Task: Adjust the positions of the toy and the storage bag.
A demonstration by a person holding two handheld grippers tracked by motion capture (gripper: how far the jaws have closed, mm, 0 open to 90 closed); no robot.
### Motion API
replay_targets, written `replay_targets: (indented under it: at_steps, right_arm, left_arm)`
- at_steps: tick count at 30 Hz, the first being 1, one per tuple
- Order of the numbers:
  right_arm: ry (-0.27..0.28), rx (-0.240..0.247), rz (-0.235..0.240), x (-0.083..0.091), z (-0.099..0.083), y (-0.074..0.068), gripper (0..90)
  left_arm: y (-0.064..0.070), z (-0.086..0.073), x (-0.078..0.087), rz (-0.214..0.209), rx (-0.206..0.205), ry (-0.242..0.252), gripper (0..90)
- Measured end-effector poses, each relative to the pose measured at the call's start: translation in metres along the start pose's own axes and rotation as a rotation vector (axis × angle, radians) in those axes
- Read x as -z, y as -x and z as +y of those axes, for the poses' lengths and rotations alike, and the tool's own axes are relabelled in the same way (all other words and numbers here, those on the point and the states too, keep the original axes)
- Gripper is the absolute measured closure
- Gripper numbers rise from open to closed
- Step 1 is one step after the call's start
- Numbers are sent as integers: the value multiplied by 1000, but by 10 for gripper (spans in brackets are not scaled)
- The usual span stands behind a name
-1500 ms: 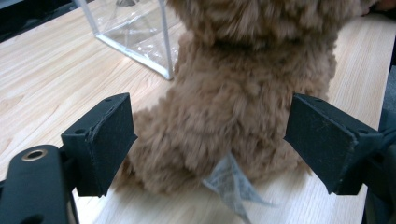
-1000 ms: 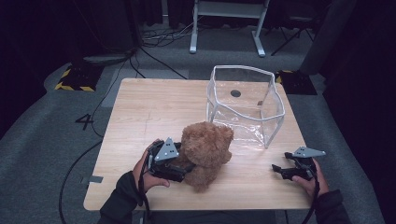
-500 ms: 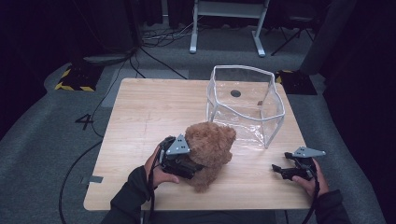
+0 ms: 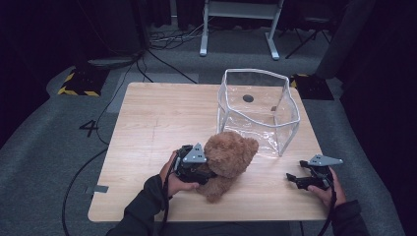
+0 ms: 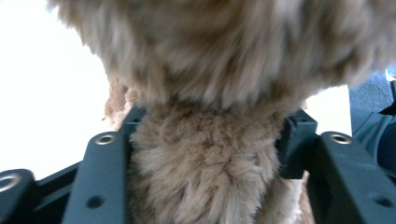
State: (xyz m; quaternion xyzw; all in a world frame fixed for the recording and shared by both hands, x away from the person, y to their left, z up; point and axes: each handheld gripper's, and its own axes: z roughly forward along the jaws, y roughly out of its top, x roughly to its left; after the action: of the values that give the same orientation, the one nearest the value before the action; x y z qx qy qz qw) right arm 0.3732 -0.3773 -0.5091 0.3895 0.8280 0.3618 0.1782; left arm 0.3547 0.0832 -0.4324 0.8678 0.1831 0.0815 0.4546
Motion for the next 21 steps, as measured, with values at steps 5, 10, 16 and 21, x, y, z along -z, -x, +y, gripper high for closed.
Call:
replay_targets:
  at_steps: [5,10,16,21]
  right_arm:
    - [0,0,0,0,0,0,153]
    - [0,0,0,0,0,0,152]
    - [-1,1,-2,0,0,0,151]
    - [-1,0,-3,0,0,0,151]
  left_arm:
    - [-3,-6,5,28,22,15,515]
    - [-4,-14,16,44,30,27,549]
    - [-9,-26,32,93,61,40,562]
    - [-13,-40,48,143,103,54,567]
